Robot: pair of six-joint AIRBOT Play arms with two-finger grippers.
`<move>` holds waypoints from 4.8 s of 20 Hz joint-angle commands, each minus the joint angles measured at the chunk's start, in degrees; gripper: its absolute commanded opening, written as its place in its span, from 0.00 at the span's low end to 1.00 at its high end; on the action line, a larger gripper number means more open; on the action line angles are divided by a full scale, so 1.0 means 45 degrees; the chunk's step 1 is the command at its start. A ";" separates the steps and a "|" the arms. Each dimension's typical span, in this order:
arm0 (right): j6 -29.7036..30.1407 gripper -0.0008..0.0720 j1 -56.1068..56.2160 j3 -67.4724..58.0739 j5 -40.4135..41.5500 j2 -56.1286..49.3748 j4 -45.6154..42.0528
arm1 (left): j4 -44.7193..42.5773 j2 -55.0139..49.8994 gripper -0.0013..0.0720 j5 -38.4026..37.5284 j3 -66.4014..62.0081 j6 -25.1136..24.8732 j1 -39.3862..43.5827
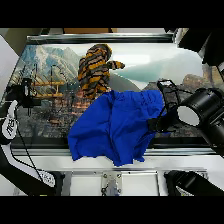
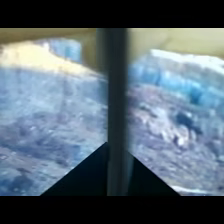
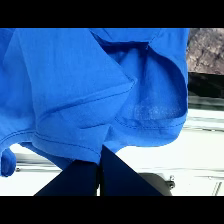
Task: Fold the clothes and pants, and hang the long-sleeved shirts on hangers.
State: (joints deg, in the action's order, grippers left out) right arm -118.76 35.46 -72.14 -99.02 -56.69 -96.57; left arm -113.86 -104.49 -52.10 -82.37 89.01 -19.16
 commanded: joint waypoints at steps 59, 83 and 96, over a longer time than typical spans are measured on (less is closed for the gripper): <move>-0.0005 0.03 -0.1627 0.0005 0.0189 -0.0053 -0.0151 | 1.1905 1.2959 0.03 -1.0161 0.8568 -1.1842 0.8752; 0.0092 0.03 -0.1627 0.0005 -0.0141 -0.0053 -0.0340 | 1.1914 1.1798 0.03 -0.8320 0.7645 -1.1351 0.8782; 0.0636 0.03 -0.1627 0.0000 -0.0185 -0.0039 -0.0481 | 1.1982 1.0472 0.03 -0.6795 0.7339 -1.1108 1.0559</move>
State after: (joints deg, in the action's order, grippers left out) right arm -117.03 28.16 -72.12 -99.48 -56.90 -98.78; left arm -59.92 -57.08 -84.82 -48.56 38.63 28.05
